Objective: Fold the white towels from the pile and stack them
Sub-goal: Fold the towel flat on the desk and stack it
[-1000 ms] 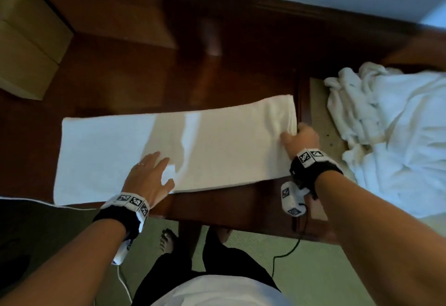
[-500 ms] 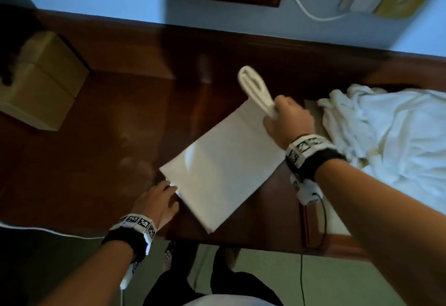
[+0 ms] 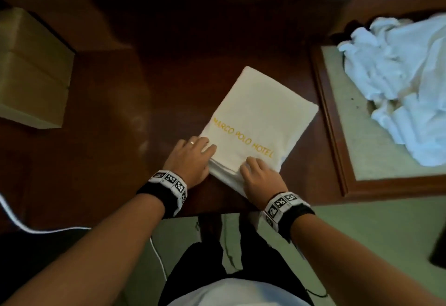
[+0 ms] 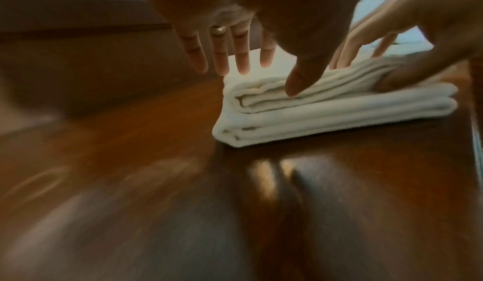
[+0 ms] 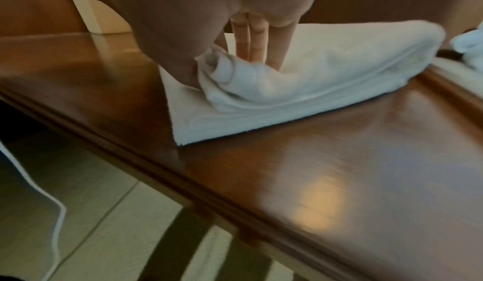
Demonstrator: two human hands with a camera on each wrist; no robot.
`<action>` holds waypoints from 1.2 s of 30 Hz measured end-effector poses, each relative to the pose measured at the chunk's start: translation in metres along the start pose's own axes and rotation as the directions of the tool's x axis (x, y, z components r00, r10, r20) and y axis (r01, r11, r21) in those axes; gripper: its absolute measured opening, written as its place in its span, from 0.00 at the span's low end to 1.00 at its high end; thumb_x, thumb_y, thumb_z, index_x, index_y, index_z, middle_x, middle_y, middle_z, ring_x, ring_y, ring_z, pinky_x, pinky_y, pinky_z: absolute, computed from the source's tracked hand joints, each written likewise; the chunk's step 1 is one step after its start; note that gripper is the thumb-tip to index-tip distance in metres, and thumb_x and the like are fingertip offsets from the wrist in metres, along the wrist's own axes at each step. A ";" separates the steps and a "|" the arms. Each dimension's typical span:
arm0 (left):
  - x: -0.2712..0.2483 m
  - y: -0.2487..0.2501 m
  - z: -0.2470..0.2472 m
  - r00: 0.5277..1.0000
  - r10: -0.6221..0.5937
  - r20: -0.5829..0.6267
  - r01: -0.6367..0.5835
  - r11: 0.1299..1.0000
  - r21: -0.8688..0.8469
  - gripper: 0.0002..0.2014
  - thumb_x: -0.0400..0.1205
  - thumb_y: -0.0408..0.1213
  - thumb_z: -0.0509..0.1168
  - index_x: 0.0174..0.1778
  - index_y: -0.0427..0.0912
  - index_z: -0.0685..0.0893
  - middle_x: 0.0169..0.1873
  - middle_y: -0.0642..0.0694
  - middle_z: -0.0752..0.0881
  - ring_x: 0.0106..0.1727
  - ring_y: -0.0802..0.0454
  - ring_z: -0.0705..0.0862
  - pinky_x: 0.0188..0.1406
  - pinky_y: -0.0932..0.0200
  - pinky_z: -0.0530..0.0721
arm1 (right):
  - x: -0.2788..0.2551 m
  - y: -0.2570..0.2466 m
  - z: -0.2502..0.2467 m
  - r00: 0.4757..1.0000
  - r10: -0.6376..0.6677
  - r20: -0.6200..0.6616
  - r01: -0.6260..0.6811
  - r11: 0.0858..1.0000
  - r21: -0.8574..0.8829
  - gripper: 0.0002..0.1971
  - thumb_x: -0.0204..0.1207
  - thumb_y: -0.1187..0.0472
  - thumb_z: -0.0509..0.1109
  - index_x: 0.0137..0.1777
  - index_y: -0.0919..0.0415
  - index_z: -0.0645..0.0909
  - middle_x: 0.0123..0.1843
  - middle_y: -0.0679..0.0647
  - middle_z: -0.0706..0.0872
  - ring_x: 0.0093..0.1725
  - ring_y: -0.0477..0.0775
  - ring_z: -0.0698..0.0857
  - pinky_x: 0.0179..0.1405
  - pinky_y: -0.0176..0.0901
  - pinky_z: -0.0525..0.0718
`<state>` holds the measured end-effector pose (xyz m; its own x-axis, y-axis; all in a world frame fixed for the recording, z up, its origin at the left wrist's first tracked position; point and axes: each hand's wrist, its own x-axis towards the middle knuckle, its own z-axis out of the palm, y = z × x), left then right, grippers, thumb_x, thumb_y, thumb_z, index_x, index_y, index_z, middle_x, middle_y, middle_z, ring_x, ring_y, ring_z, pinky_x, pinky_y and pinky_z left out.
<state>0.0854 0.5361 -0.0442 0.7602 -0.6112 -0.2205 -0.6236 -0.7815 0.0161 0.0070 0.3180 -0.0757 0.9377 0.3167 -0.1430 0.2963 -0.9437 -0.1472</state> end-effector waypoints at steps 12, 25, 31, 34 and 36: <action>0.052 0.021 0.002 0.940 0.255 -0.225 -0.250 0.967 0.053 0.11 0.70 0.35 0.68 0.47 0.40 0.85 0.43 0.40 0.83 0.40 0.38 0.81 0.35 0.48 0.75 | -0.046 0.062 -0.026 0.914 0.372 -0.163 -0.378 0.926 -0.004 0.10 0.63 0.67 0.71 0.44 0.64 0.78 0.45 0.63 0.79 0.43 0.66 0.79 0.30 0.49 0.76; 0.018 0.017 0.036 0.949 0.296 -0.108 -0.301 0.953 -0.029 0.16 0.65 0.33 0.75 0.45 0.41 0.78 0.40 0.39 0.77 0.37 0.37 0.78 0.29 0.48 0.76 | -0.067 0.037 -0.001 0.936 0.350 -0.028 -0.351 0.936 -0.036 0.19 0.55 0.68 0.77 0.45 0.59 0.76 0.42 0.59 0.77 0.39 0.63 0.77 0.29 0.51 0.75; 0.034 0.016 0.022 0.965 0.252 -0.074 -0.260 0.958 -0.118 0.23 0.76 0.67 0.57 0.45 0.49 0.80 0.43 0.47 0.80 0.45 0.41 0.80 0.42 0.48 0.77 | -0.055 0.038 -0.012 0.863 0.505 0.004 -0.505 0.863 0.005 0.14 0.63 0.48 0.63 0.43 0.55 0.79 0.44 0.54 0.79 0.46 0.62 0.77 0.45 0.54 0.68; 0.055 0.022 0.015 0.968 0.132 -0.211 -0.170 0.971 -0.170 0.27 0.80 0.62 0.55 0.60 0.45 0.84 0.56 0.43 0.83 0.56 0.38 0.81 0.52 0.45 0.77 | -0.030 0.044 -0.019 0.837 0.493 -0.236 -0.469 0.870 0.152 0.16 0.68 0.50 0.63 0.49 0.58 0.83 0.50 0.57 0.82 0.48 0.64 0.80 0.44 0.53 0.73; 0.067 0.031 0.020 0.977 0.127 -0.174 -0.152 0.978 -0.141 0.32 0.82 0.62 0.53 0.75 0.46 0.77 0.73 0.42 0.78 0.73 0.38 0.76 0.64 0.43 0.74 | -0.010 0.044 -0.016 0.864 0.454 -0.217 -0.436 0.891 0.128 0.23 0.76 0.47 0.62 0.67 0.56 0.81 0.70 0.60 0.80 0.65 0.66 0.79 0.54 0.57 0.77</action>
<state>0.1133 0.4736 -0.0782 0.6949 -0.7178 -0.0435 -0.7001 -0.6891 0.1873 0.0139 0.2714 -0.0651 0.9843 -0.1753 0.0221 -0.1678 -0.9666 -0.1937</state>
